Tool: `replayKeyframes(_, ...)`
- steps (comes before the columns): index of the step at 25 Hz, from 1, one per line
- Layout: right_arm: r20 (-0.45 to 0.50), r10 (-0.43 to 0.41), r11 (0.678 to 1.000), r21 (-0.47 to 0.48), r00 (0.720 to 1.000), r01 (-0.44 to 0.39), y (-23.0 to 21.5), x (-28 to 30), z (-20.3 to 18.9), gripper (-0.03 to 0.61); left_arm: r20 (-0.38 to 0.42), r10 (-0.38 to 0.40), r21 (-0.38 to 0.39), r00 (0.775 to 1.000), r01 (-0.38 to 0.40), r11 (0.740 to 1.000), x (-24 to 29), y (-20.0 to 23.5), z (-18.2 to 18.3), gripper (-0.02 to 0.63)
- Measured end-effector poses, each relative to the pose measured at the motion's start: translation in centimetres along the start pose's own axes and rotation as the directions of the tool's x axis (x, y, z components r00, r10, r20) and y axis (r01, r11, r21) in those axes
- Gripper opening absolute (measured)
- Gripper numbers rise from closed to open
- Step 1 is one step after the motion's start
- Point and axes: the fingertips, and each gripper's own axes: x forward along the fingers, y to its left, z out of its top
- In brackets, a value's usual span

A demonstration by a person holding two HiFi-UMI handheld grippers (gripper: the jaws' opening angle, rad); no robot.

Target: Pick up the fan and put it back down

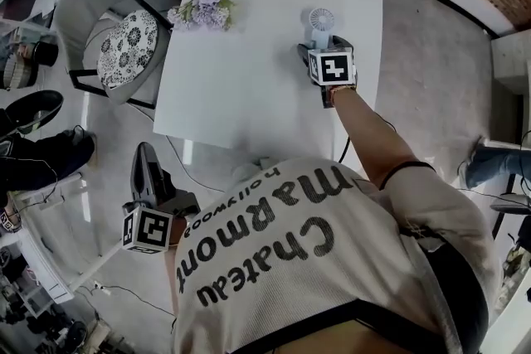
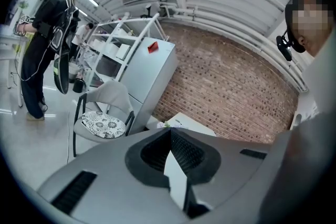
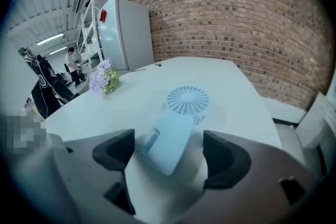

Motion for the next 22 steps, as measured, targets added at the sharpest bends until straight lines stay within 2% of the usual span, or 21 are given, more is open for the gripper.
replayKeyframes(2,0.003,0.001,1.000,-0.004,1.000,-0.001,-0.1,0.0,-0.1,0.405,-0.003,-0.006,0.000,1.000,0.006,1.000,0.0,-0.2,-0.2,0.002)
replayKeyframes(7,-0.002,-0.005,1.000,0.008,1.000,0.005,-0.7,-0.7,-0.1,0.265,-0.012,-0.017,-0.002,1.000,0.017,1.000,-0.3,-0.2,-0.4,0.002)
replayKeyframes(8,-0.006,-0.002,1.000,0.017,1.000,0.002,-0.8,-0.7,-0.1,0.257,-0.013,-0.016,-0.003,1.000,0.016,1.000,-0.3,-0.1,-0.4,0.002)
replayKeyframes(16,-0.053,0.050,0.995,0.087,0.997,-0.046,-0.6,-2.1,-1.1,0.230,-0.010,-0.064,-0.004,0.998,0.064,0.998,0.1,-1.3,-0.8,0.002)
replayKeyframes(22,-0.035,0.086,0.988,0.135,0.996,-0.080,-0.1,-3.9,-2.4,0.227,-0.028,-0.087,-0.006,0.996,0.086,0.996,-0.3,-2.4,-2.0,0.002)
